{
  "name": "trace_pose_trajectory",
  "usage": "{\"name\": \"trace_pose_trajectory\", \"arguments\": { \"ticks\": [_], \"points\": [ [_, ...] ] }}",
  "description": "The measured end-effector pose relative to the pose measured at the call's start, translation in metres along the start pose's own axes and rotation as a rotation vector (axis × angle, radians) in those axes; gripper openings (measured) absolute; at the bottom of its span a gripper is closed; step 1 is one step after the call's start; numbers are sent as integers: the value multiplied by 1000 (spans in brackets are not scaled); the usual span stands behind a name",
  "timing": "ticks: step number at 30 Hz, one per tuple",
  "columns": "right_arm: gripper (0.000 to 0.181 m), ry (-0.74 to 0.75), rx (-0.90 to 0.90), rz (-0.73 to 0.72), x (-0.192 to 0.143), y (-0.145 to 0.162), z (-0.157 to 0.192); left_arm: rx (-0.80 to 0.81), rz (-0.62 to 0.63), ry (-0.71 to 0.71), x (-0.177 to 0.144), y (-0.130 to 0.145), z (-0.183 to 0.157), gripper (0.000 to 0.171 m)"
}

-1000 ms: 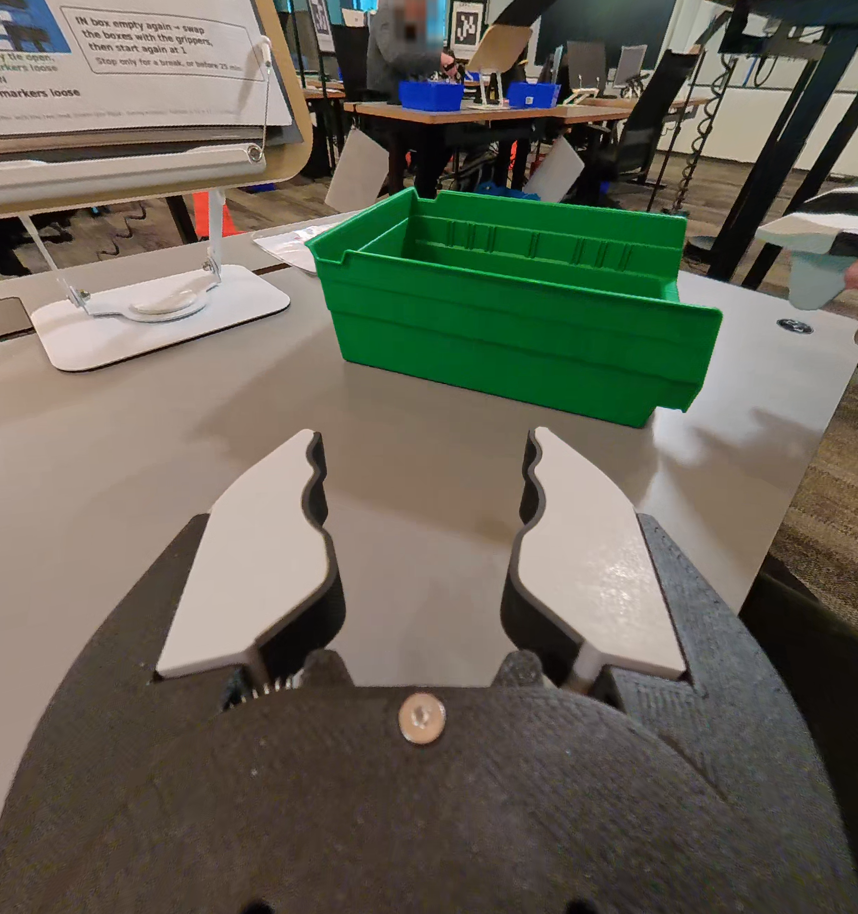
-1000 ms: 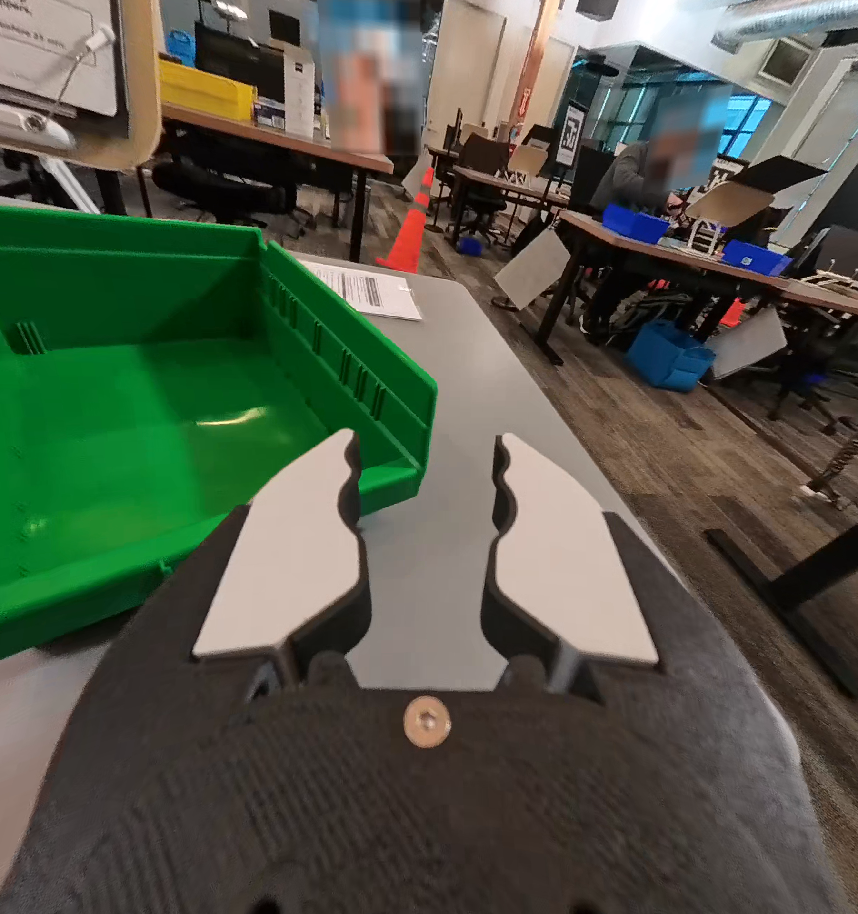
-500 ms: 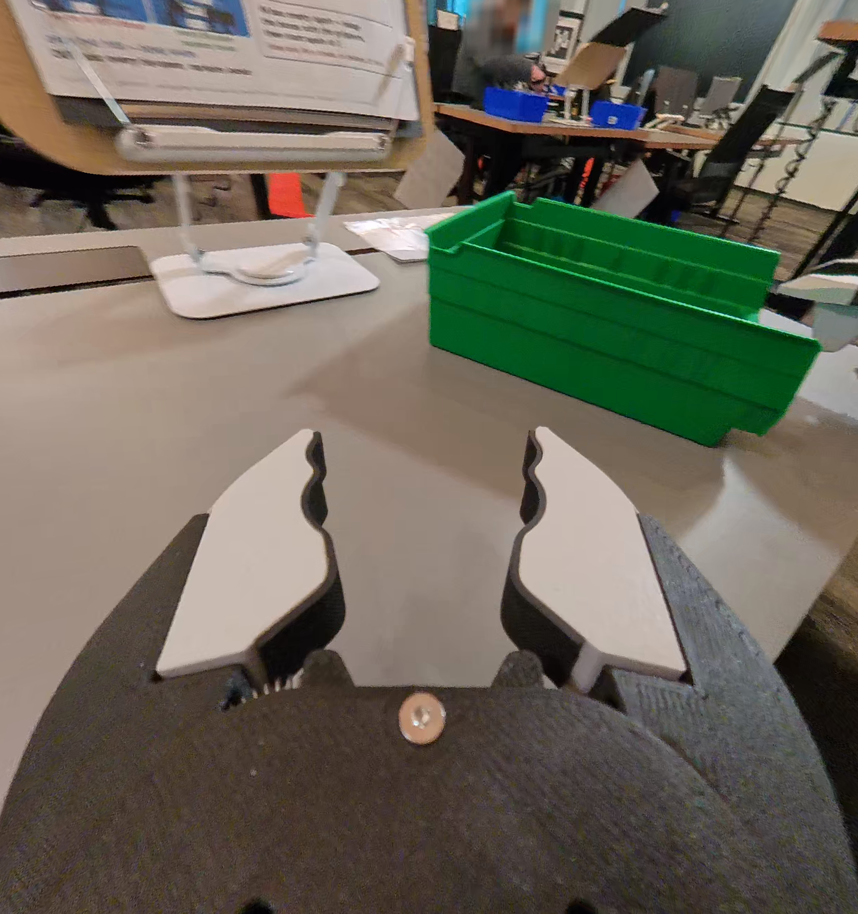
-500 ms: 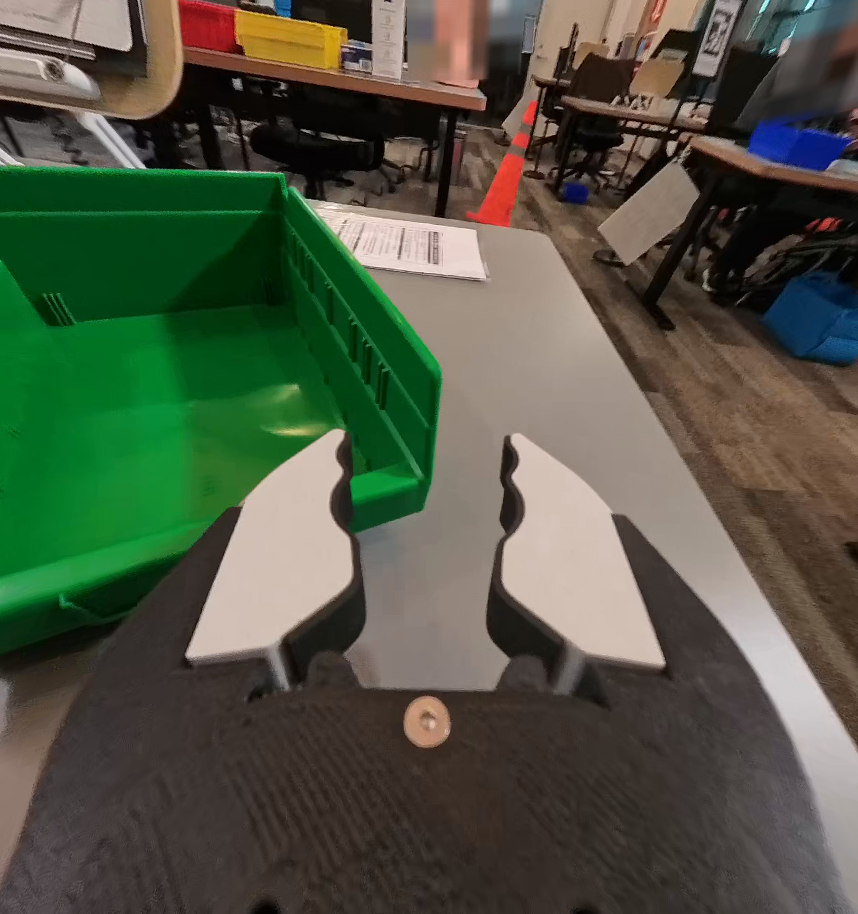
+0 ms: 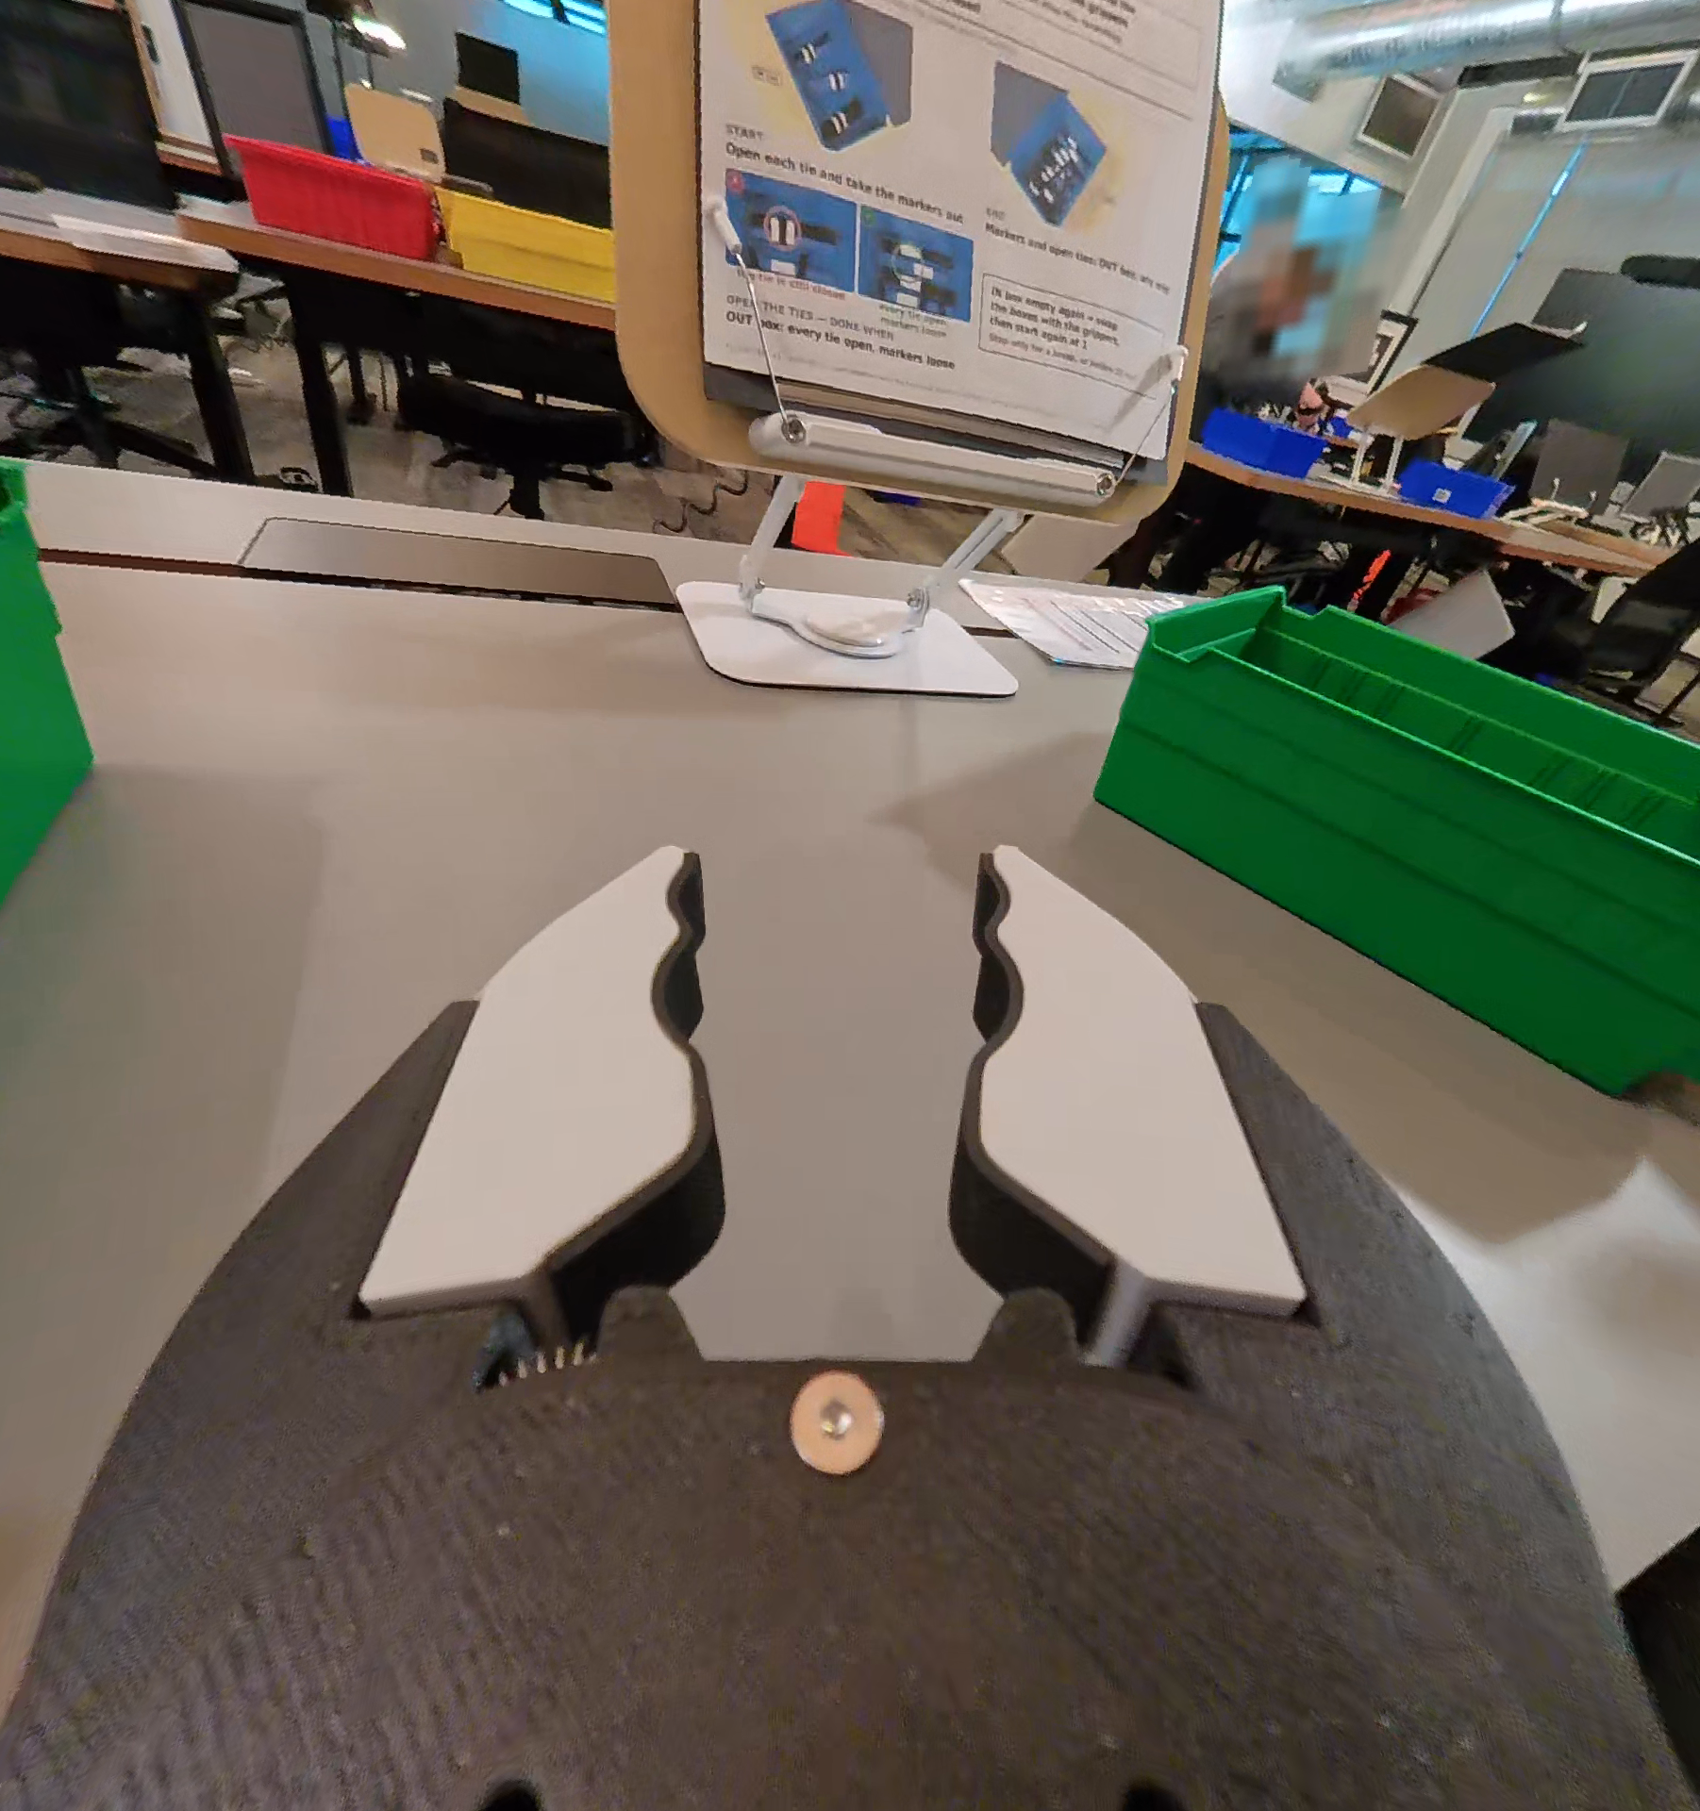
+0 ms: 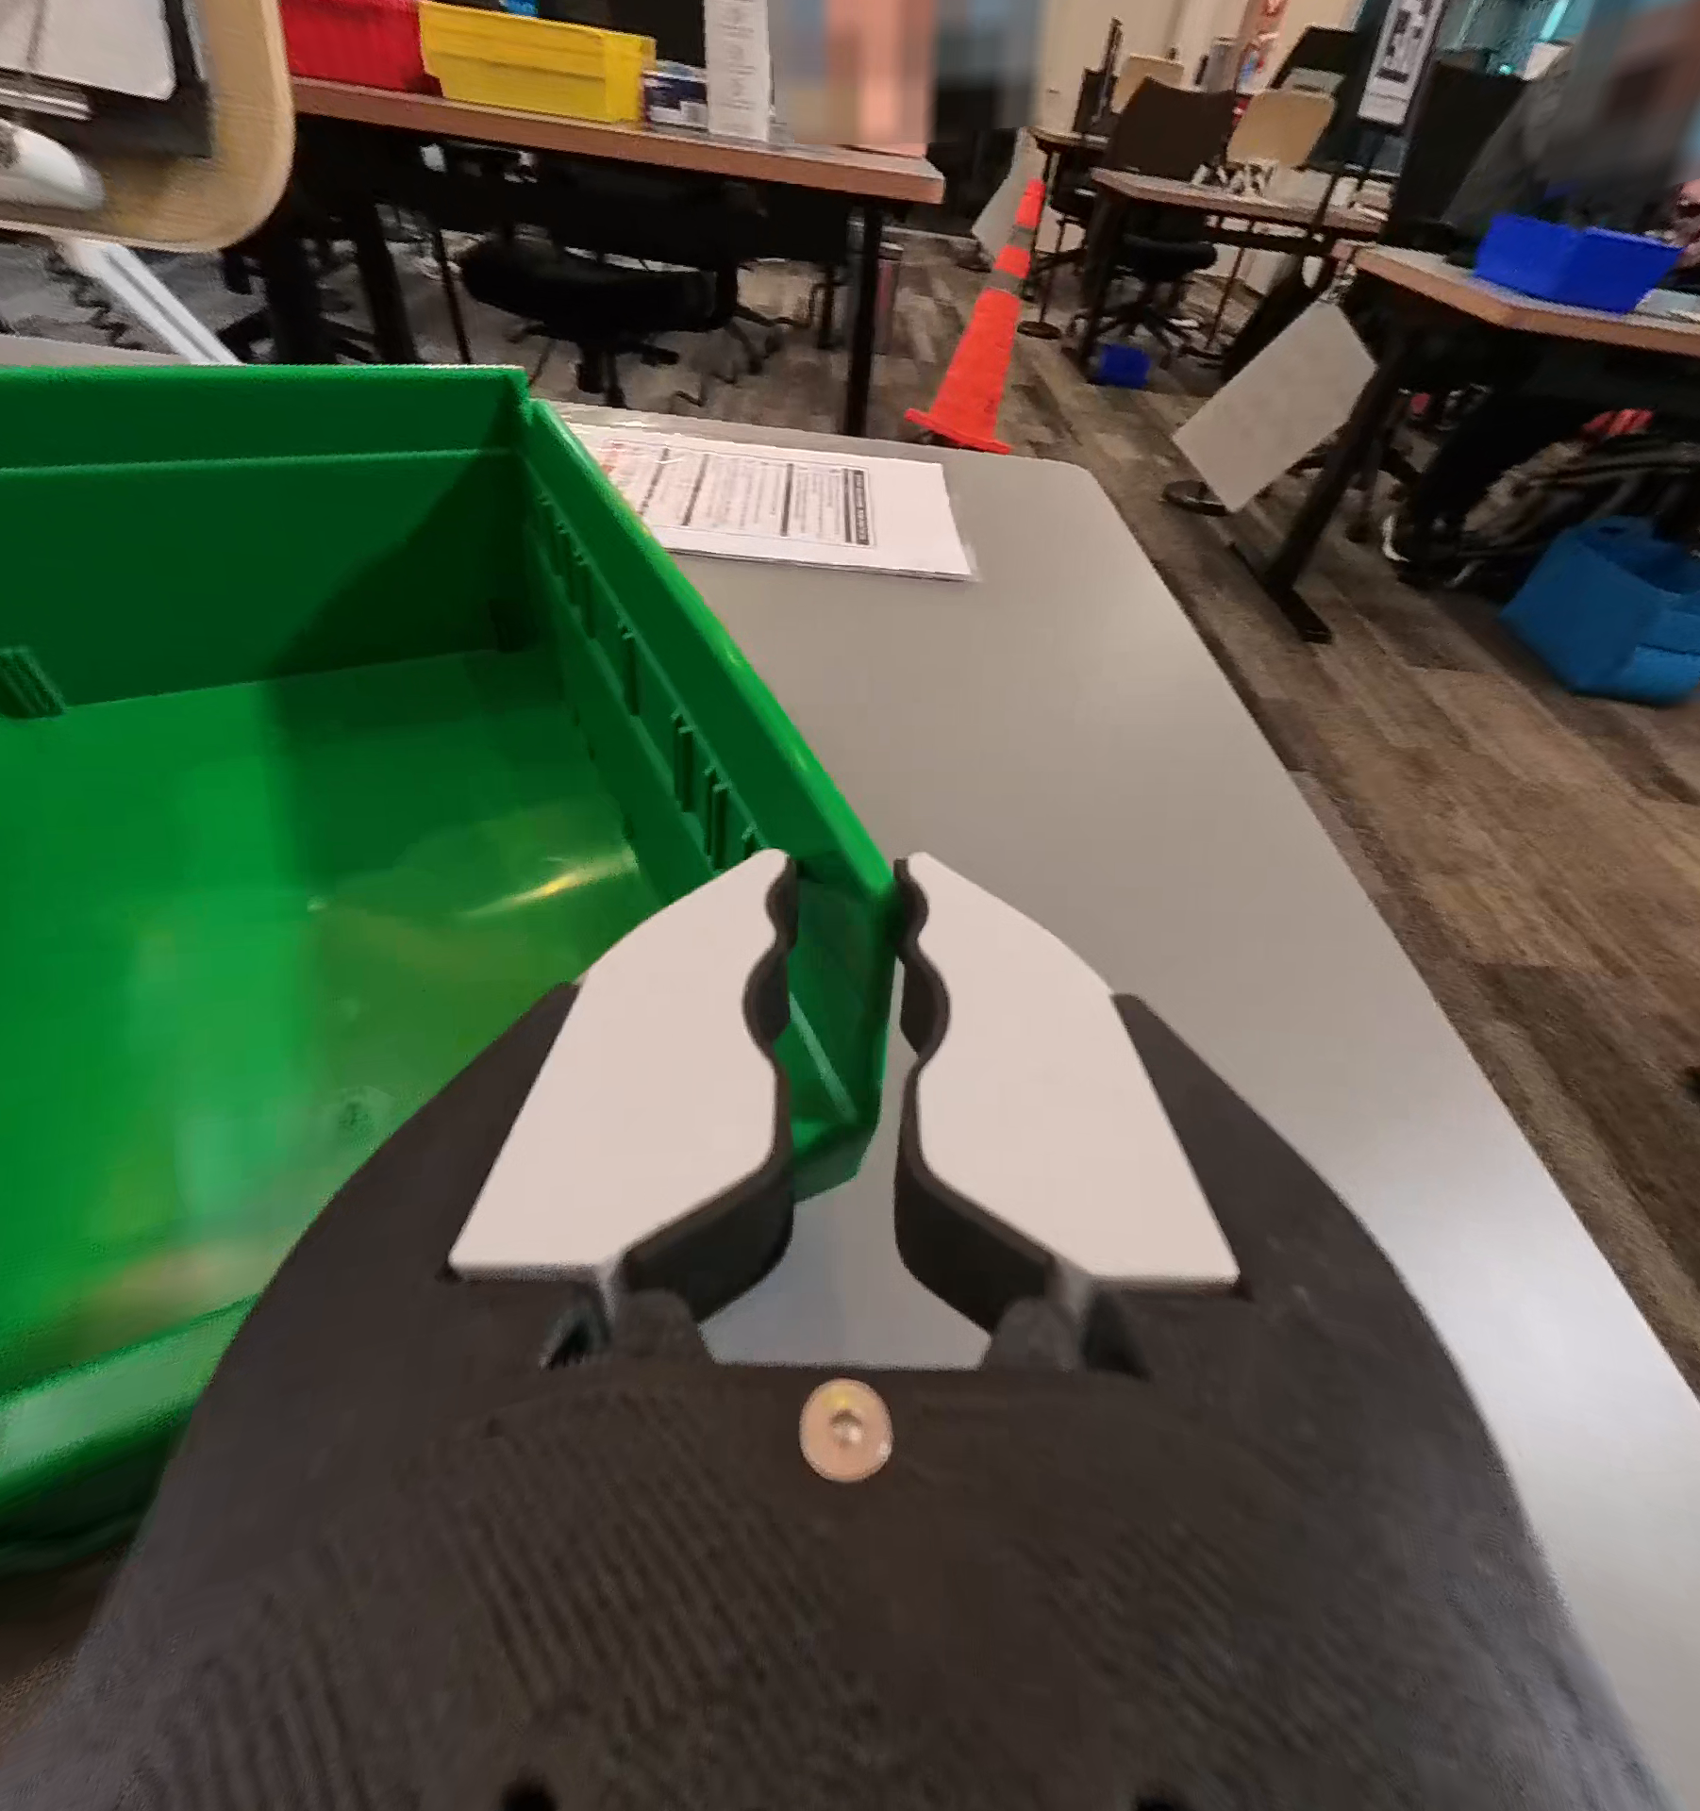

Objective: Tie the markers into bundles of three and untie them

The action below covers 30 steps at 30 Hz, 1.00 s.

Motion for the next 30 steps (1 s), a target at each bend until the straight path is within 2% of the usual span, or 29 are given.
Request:
{"name": "trace_pose_trajectory", "arguments": {
  "ticks": [5, 9, 15, 17, 24, 30],
  "points": [
    [14, -66, 62, 24, -7, 1, 1, 27, 19, 38, 8, 4, -12, 50],
    [14, 50, -15, 50, -20, 6, -11, 50, 23, 76, 19, 3, -24, 49],
    [11, 195, 74, 58, -60, 18, -36, 42, 55, 171, 47, 9, -53, 49],
    [10, 246, 54, 65, -75, 22, -41, 43, 72, 211, 57, 12, -66, 50],
    [6, 176, 20, 33, -96, 28, -38, 143, 141, 323, 77, 29, -109, 51],
    [7, 73, -33, -34, -88, 27, -42, 226, 146, 330, 72, 33, -116, 52]
  ]
}}
Point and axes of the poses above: each gripper's, where its closed fingertips meet, x out along the fingers, y out of its underside, z = x × y across the jaws, the point moved 3 cm from there along -x, back along the fingers, and after that the axes turned 2 degrees about x, right-handed, at the moved point
